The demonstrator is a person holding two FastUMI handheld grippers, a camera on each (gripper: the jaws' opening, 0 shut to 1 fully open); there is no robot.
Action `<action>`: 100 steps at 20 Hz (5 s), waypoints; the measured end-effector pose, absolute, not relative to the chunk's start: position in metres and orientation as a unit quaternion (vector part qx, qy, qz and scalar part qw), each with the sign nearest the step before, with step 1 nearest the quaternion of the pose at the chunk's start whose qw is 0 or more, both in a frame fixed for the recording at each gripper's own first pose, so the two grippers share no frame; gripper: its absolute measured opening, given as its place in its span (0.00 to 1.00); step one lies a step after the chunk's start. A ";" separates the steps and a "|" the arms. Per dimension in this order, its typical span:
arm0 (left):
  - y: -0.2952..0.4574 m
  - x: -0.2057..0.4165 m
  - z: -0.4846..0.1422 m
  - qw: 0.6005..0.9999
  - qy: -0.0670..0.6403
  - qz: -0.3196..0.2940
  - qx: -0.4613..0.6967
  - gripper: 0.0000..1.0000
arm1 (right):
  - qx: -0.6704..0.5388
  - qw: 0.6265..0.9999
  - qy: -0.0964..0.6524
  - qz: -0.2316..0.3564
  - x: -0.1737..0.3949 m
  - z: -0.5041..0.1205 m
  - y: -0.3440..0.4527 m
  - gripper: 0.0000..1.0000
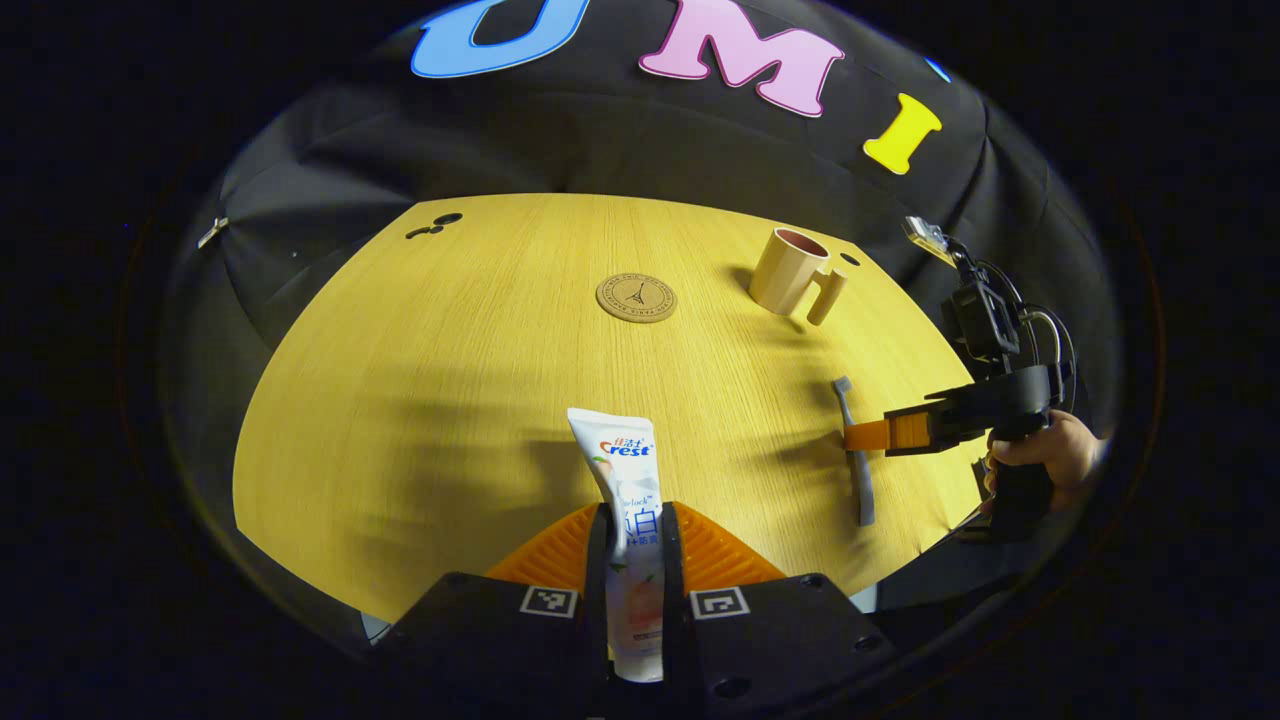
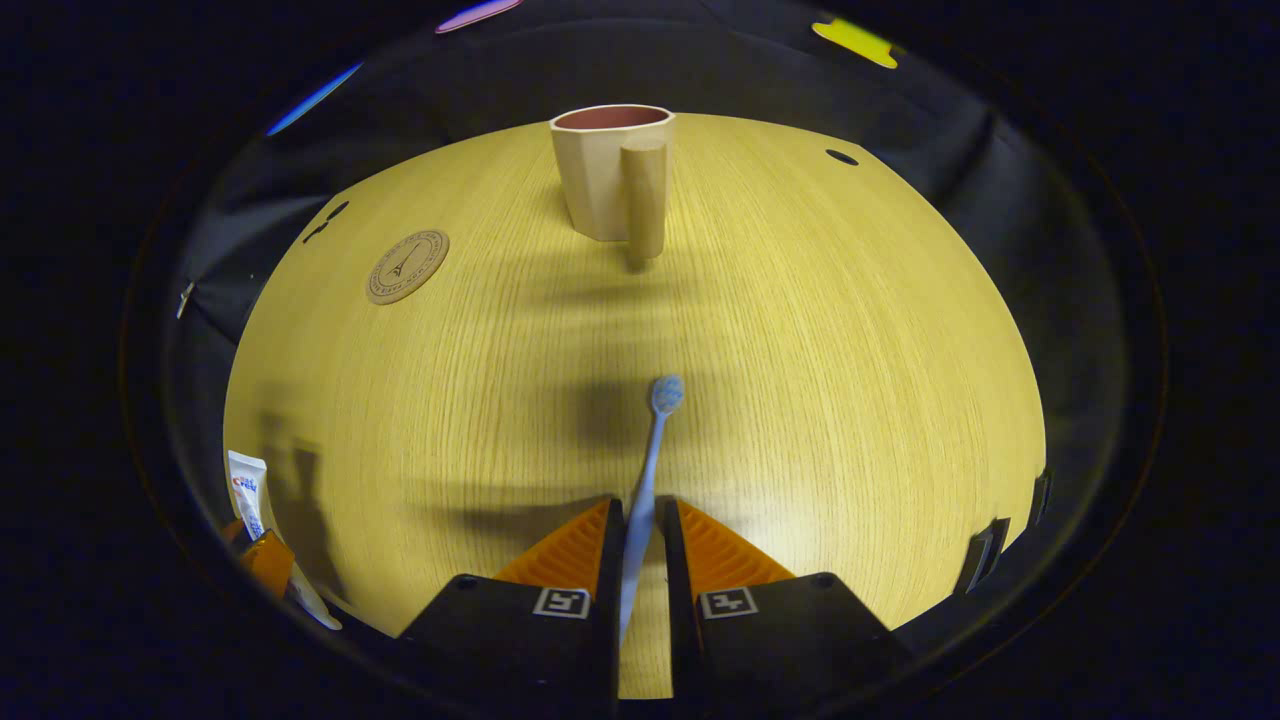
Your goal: Put the toothbrush and toothpaste on the desktop into the cup, then pick up the cup and place it on the coaster on the desktop.
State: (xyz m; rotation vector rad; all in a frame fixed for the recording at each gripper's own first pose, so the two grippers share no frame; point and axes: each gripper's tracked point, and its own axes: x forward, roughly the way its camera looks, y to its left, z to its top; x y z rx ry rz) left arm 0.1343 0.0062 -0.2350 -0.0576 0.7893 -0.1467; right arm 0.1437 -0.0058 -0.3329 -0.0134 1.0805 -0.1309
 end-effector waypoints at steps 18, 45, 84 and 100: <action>-0.015 0.191 -0.164 0.951 0.295 -0.057 -0.066 0.27 | 0.049 0.882 0.465 0.057 0.150 -0.280 -0.025 0.06; -0.232 0.471 -0.064 0.973 0.051 -0.210 -0.081 0.26 | 0.139 0.898 0.413 0.055 0.176 -0.241 -0.158 0.06; -0.067 0.292 -0.147 0.983 0.067 -0.038 -0.165 0.98 | 0.155 0.977 0.033 0.146 0.406 -0.120 -0.038 0.06; -0.067 0.275 -0.170 0.986 0.085 -0.025 -0.144 0.97 | 0.101 0.979 0.042 0.173 0.359 -0.187 -0.023 0.63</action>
